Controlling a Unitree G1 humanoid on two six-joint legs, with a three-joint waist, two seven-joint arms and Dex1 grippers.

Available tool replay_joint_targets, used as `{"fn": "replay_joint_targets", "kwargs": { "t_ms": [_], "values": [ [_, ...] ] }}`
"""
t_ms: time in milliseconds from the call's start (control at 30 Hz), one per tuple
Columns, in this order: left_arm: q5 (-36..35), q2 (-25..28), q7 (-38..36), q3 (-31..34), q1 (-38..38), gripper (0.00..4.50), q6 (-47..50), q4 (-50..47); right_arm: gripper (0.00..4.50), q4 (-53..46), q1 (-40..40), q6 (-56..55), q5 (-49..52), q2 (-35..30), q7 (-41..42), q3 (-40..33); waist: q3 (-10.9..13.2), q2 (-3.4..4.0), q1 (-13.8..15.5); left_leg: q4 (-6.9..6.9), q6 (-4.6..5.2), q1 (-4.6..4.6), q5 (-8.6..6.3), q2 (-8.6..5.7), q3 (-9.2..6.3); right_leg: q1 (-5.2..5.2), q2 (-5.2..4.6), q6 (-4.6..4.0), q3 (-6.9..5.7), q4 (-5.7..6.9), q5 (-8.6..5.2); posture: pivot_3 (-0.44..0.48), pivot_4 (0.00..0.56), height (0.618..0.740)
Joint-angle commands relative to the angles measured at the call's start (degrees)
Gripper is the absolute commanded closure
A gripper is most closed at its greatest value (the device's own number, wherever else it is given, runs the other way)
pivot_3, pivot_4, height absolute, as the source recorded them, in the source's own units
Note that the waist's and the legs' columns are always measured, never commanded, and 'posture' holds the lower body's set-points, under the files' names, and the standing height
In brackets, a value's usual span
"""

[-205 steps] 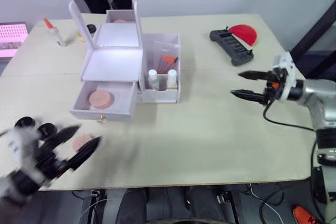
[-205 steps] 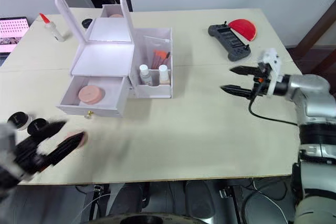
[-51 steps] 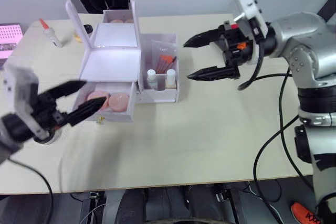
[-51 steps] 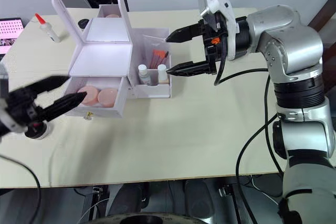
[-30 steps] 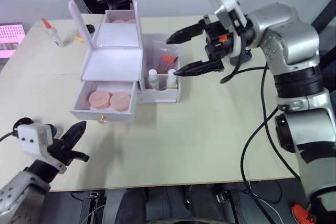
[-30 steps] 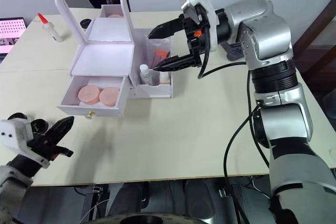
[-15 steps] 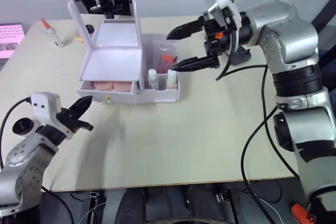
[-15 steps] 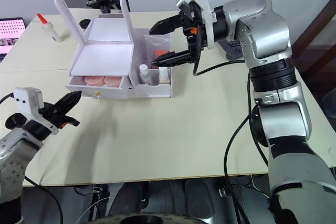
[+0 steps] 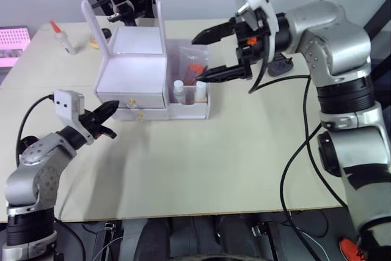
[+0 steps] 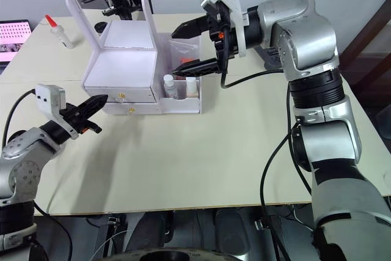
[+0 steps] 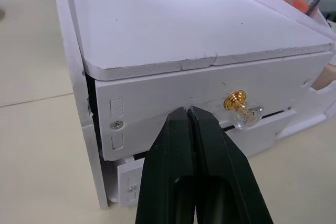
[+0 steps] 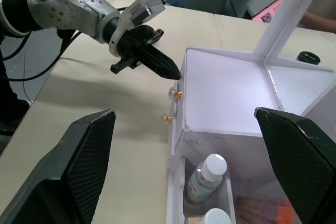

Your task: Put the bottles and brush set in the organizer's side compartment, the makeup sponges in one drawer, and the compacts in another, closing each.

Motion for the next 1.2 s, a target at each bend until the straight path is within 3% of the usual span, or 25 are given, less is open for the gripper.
{"fn": "replay_joint_targets", "kwargs": {
  "t_ms": [33,233,500,633,733,833,1033,1200],
  "values": [
    [0.60,0.79,-1.01,-0.12,-1.13,4.44,-1.61,-0.23,0.00,-0.23,-0.66,-0.91,0.03,-0.94,-0.26,-1.93,0.00,0.00,0.01,0.00,0.00,0.00,0.00,0.00,0.00,0.00,0.00,0.00,0.00,0.00,0.00,0.000,0.150,0.740],
    [0.42,1.00,-2.83,0.12,-0.61,4.44,-3.31,-0.62,0.00,0.09,-0.61,-0.99,0.16,-1.01,-0.18,-1.99,0.00,0.00,0.00,-0.01,0.00,0.00,0.00,0.00,-0.01,0.00,0.00,0.00,0.00,0.00,0.00,0.000,0.150,0.740],
    [-7.50,3.99,-5.87,7.44,11.32,4.44,1.45,-13.40,0.00,2.21,3.98,-2.42,0.69,-4.32,0.94,-4.52,0.00,0.00,-0.05,-0.10,0.00,0.00,0.00,0.04,0.03,-0.03,-0.01,-0.07,0.02,-0.07,-0.05,0.000,0.150,0.740],
    [-9.47,4.55,-5.56,15.92,19.05,3.18,1.48,-16.04,0.00,2.54,11.51,-3.55,2.12,-7.96,-1.52,-9.77,0.01,-0.01,0.14,-0.09,0.00,-0.05,0.00,0.02,0.06,-0.02,-0.07,-0.06,0.02,-0.12,-0.09,0.000,0.150,0.740],
    [-12.24,3.36,-5.71,25.15,23.58,1.64,-0.25,-13.87,0.00,5.93,16.36,-7.61,3.29,-7.92,-4.08,-15.16,0.01,-0.01,-0.17,-0.03,0.00,-0.03,0.00,0.03,0.08,-0.02,-0.06,-0.08,0.03,-0.11,-0.09,0.000,0.150,0.740],
    [-9.28,3.35,-7.42,35.23,28.87,0.13,-5.49,-6.35,0.00,14.00,22.27,-17.32,1.56,-8.55,-7.39,-20.06,-0.01,-0.05,-0.54,-0.02,0.00,0.06,0.00,0.09,0.08,0.00,0.02,-0.11,0.02,-0.08,-0.07,0.000,0.150,0.740],
    [-2.63,4.50,-5.89,44.96,33.37,0.05,-15.95,9.77,0.00,31.41,27.28,-34.31,-2.60,-9.42,-17.60,-25.38,0.00,-0.04,-1.26,0.00,0.00,0.04,-0.01,0.09,0.17,0.02,-0.02,-0.13,0.06,-0.14,-0.08,0.000,0.150,0.740],
    [-0.75,3.63,-6.63,47.24,35.71,0.05,-21.92,17.66,0.00,38.53,28.35,-42.32,-3.96,-10.01,-20.94,-26.66,0.00,-0.04,-1.71,-0.03,-0.01,0.04,-0.01,0.09,0.20,-0.01,-0.03,-0.13,0.08,-0.15,-0.08,0.000,0.150,0.740]
  ]
}}
